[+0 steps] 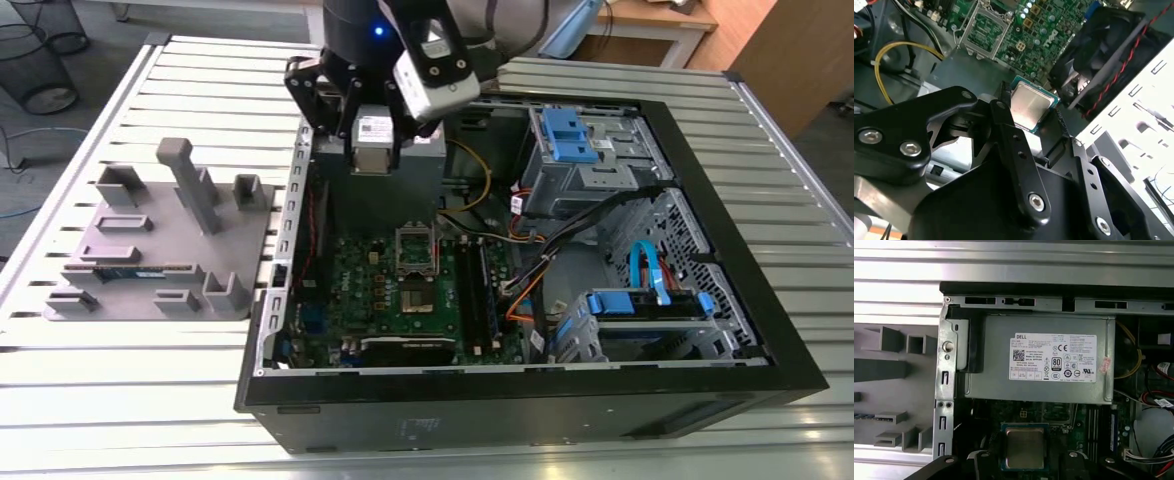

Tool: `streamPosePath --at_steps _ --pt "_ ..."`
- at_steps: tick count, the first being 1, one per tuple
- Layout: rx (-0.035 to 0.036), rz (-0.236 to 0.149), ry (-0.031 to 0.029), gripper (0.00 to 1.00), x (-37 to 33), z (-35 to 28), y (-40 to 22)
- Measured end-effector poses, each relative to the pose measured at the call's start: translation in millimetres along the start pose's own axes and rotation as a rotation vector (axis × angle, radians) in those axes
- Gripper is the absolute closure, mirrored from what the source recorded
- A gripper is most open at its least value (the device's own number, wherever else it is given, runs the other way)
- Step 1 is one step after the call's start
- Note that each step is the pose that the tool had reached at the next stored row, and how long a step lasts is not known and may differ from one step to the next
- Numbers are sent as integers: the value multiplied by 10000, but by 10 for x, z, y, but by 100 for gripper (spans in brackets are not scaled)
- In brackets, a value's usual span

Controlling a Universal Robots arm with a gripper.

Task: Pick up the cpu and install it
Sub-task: 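Pick up the cpu and move it towards the insertion slot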

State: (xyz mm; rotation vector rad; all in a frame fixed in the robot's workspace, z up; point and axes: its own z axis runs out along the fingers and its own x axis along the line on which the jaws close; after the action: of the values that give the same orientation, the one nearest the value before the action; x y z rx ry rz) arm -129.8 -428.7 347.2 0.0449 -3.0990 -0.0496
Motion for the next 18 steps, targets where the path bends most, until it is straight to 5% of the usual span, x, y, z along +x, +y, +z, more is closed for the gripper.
streamPosePath --at_steps 7,13,18 --pt "27 1 1 53 -127 4 -70" --pt "65 3 3 53 -166 19 -99" --pt "70 -1 -106 53 -169 66 -117"
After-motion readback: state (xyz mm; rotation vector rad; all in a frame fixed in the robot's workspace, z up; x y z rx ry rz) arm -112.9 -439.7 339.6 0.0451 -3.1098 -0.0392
